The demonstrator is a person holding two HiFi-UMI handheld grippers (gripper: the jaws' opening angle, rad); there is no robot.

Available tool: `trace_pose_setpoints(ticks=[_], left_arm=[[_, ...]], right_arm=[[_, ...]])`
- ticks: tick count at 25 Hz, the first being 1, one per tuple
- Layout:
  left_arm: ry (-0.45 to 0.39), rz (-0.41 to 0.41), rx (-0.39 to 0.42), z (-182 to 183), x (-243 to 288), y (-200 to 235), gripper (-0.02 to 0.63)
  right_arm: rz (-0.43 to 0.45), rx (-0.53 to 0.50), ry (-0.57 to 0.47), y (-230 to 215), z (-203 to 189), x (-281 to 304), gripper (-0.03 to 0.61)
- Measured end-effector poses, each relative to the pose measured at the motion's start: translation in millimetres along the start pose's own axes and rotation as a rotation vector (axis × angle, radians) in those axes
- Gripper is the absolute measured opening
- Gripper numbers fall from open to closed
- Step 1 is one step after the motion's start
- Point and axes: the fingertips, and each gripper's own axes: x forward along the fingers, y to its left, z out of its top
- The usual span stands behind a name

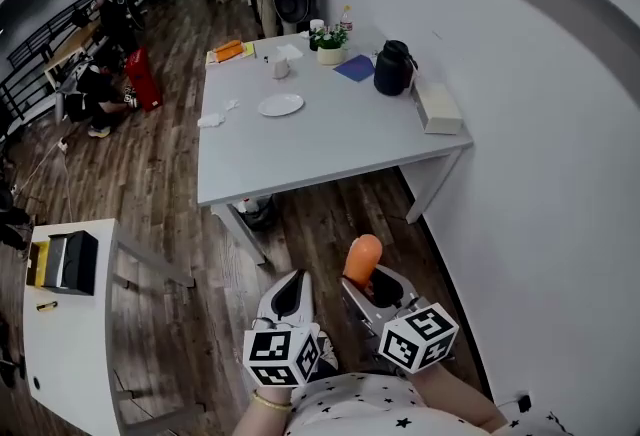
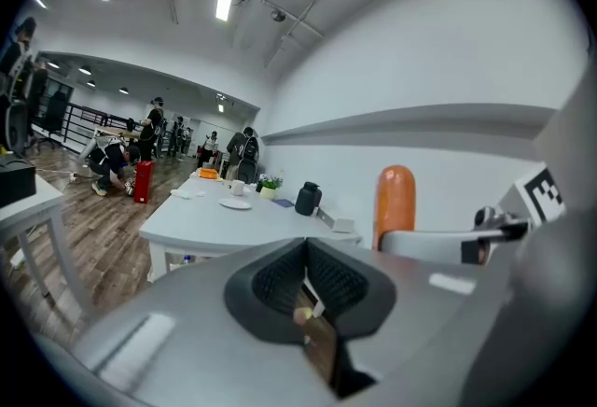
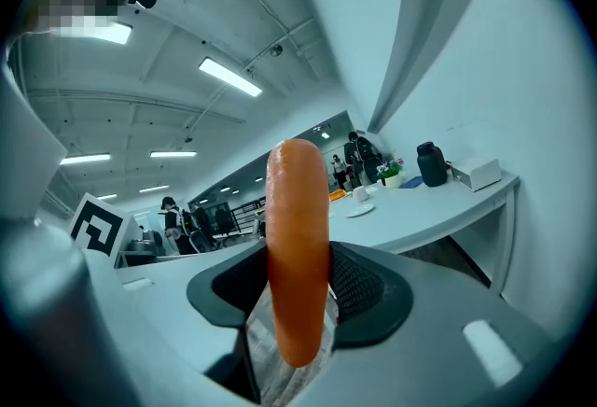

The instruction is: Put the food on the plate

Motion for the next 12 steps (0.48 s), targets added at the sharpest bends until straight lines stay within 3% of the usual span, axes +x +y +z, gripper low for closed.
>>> trace_pose_setpoints(ticks=[12], left_arm=[[-0.005, 0.018, -0.010, 56, 119, 80, 0.008]], right_arm=[[0.033, -0.035, 0.032, -52, 52, 139, 0.202]])
